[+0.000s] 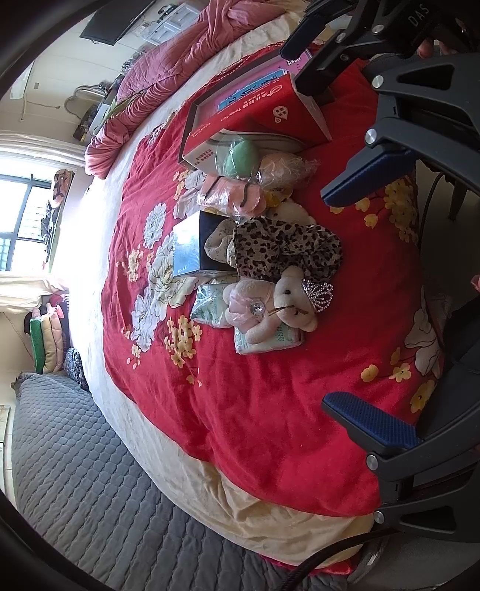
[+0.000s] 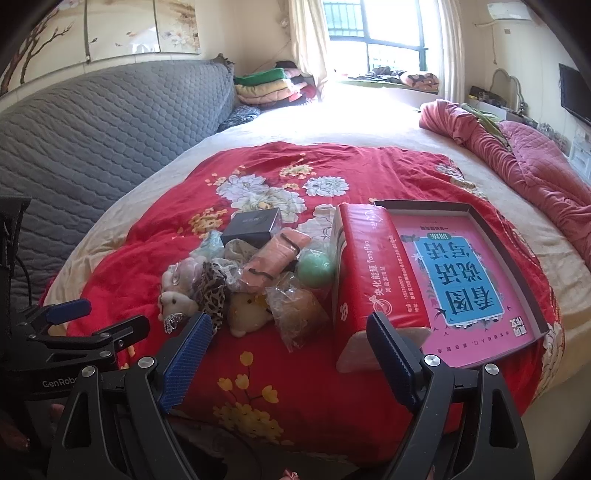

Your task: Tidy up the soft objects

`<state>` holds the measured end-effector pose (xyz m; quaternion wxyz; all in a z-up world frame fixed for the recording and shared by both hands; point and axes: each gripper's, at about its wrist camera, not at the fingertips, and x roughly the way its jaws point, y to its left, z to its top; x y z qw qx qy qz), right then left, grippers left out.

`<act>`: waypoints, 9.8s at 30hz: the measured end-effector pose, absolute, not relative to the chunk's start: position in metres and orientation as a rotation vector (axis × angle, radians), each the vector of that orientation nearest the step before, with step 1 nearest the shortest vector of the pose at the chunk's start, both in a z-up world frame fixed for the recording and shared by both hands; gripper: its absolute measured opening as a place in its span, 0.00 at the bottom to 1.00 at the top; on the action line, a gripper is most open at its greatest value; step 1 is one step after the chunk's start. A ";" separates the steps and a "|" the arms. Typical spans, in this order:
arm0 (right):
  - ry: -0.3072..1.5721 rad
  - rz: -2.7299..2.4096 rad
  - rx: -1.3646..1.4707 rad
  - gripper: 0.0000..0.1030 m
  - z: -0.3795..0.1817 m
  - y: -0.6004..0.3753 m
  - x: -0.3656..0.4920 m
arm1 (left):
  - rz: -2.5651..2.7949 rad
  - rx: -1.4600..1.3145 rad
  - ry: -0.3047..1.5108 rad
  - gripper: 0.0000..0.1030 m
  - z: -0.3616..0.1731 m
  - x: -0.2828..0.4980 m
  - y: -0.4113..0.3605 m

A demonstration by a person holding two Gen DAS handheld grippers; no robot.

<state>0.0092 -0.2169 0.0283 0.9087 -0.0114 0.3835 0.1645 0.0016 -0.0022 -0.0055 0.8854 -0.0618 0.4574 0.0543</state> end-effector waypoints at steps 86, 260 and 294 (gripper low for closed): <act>0.804 0.576 -0.065 0.07 0.011 -0.136 0.073 | -0.152 -0.379 0.953 0.38 -0.039 0.064 0.047; 0.622 0.378 -0.045 0.74 0.117 -0.207 0.031 | 0.077 -0.177 0.862 0.76 0.060 0.037 0.016; 0.842 0.435 -0.184 0.74 0.019 -0.169 0.045 | 0.099 -0.229 1.010 0.76 -0.016 0.049 0.040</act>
